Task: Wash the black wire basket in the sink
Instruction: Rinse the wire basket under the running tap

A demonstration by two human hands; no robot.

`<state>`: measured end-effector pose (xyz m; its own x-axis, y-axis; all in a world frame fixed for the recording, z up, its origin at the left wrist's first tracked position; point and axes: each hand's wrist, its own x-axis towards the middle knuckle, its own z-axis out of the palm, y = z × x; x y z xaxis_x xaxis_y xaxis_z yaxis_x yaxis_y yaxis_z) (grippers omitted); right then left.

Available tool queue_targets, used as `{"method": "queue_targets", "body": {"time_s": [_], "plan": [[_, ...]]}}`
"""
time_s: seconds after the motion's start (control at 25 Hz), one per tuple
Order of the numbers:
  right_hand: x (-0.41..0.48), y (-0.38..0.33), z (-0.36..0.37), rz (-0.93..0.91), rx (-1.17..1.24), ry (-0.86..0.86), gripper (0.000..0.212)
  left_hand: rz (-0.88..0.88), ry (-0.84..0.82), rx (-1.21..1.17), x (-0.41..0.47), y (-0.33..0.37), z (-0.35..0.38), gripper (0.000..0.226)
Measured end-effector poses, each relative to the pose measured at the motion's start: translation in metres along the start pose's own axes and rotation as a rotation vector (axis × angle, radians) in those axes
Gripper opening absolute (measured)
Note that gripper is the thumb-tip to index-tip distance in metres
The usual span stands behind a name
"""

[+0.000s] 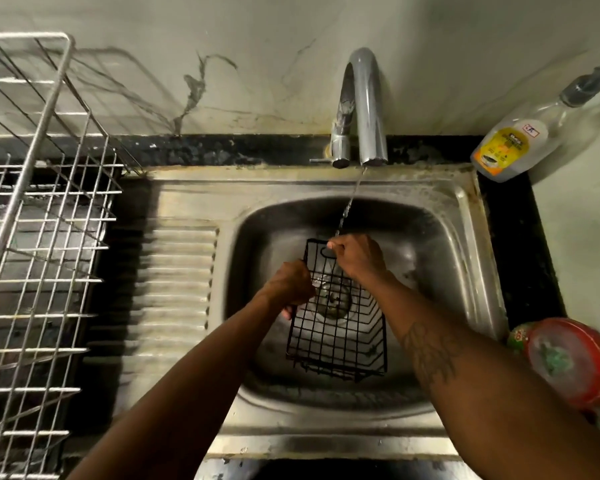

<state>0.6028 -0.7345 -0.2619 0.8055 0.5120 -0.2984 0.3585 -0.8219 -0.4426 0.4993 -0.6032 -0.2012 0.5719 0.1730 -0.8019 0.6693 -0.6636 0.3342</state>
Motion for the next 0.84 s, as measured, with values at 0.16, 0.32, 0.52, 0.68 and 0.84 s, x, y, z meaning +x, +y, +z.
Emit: {"method": "queue_targets", "body": {"time_s": [0.16,0.32,0.52,0.68,0.84], "plan": [[0.02,-0.017,0.01,0.053,0.146,-0.074,0.021,-0.005,0.018,-0.002,0.007,0.007,-0.004,0.008],[0.036,-0.018,0.005,-0.03,0.17,-0.212,0.02,-0.006,0.063,-0.061,0.006,0.012,0.003,0.009],[0.014,0.039,-0.02,0.02,0.163,-0.16,0.023,0.025,0.07,0.013,0.006,0.011,-0.004,0.004],[0.023,0.03,-0.018,0.044,-0.023,-0.168,0.026,-0.015,0.04,-0.05,0.004,0.021,-0.007,0.012],[0.036,-0.024,-0.001,0.001,0.072,-0.181,0.024,-0.079,0.062,-0.149,0.002,0.025,0.0,0.011]]}}
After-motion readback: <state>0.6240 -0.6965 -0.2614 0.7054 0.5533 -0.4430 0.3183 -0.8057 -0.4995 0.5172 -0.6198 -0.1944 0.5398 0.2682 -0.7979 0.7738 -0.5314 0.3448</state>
